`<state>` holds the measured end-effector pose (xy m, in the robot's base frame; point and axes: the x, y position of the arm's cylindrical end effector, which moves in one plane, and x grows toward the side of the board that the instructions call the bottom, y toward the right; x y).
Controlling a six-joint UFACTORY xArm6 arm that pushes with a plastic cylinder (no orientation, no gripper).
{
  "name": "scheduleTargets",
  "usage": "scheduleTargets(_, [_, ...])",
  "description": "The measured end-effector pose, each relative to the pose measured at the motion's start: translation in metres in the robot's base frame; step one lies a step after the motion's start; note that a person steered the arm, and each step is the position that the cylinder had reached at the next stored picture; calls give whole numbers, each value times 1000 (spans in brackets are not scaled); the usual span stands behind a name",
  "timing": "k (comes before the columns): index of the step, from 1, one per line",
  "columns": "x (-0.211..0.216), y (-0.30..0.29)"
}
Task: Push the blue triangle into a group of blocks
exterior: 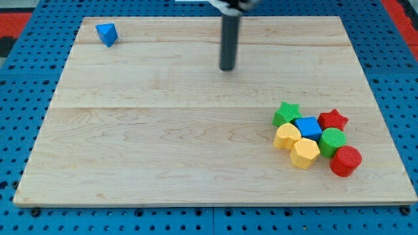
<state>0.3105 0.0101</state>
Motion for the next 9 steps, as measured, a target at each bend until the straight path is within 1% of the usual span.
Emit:
scheduleTargets(1, [-49,-55])
scheduleTargets(2, [-82,-156])
scheduleTargets(3, [-118,-219])
scheduleTargets(4, [-89,-267])
scheduleTargets(5, [-40,-228])
scheduleTargets(6, [-57,-194])
scheduleTargets(7, [-87,-234])
scheduleTargets(8, [-75,-120])
scheduleTargets(9, [-34,-146])
